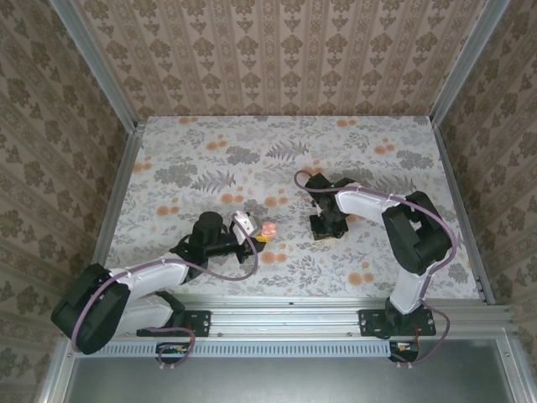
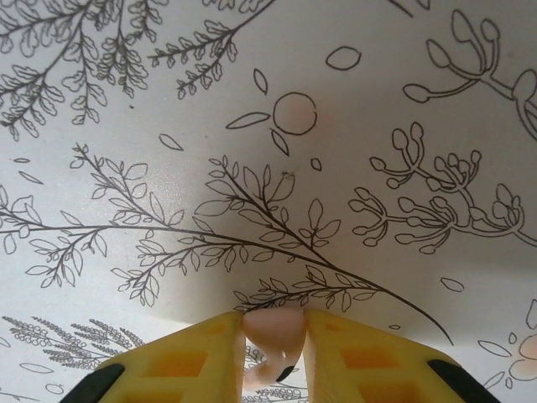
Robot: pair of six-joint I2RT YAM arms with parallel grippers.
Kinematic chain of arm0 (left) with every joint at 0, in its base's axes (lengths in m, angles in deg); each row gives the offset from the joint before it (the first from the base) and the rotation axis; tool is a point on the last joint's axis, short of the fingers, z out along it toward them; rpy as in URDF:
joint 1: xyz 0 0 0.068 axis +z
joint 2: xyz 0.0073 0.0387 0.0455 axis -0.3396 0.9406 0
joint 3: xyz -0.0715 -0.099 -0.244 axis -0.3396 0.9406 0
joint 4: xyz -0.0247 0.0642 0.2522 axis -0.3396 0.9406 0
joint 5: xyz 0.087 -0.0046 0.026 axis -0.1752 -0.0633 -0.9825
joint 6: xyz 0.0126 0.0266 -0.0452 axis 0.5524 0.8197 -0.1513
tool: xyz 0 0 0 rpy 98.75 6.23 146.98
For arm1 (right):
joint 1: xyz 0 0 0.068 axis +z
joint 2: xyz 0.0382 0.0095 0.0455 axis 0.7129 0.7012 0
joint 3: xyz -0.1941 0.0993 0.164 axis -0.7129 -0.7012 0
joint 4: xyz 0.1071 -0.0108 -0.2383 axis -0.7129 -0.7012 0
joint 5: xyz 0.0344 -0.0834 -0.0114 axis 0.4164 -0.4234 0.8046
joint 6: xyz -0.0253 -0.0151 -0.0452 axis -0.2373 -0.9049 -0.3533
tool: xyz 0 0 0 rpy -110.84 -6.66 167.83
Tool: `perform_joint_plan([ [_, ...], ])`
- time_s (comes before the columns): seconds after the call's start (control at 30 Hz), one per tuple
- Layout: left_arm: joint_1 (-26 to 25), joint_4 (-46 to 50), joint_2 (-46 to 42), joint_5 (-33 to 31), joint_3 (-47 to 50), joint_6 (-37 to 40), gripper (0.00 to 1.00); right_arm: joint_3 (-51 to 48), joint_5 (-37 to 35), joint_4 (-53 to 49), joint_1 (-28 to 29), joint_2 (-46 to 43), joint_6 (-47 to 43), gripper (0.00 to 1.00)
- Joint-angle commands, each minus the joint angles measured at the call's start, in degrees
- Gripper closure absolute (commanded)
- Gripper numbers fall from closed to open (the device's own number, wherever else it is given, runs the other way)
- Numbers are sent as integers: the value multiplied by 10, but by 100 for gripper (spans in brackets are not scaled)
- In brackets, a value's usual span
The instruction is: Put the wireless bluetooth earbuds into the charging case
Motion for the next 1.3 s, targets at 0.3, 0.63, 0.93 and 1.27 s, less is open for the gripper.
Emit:
perform_joint_plan([
  [0.3,-4,10,-12,-7,-5,15,87,42,-1,-79,3,-1,-90,63],
  [0.63,-5,20,-12,-15,-9,20,87,111,-6,-175,-6,-55,80,62],
  [0.93,-5,33,-25,-23,-12,21,87,162,0,-226,-11,6,107,62],
  [1.27,-5,51,-38,-35,-14,29,87,162,10,-193,-10,67,108,63],
])
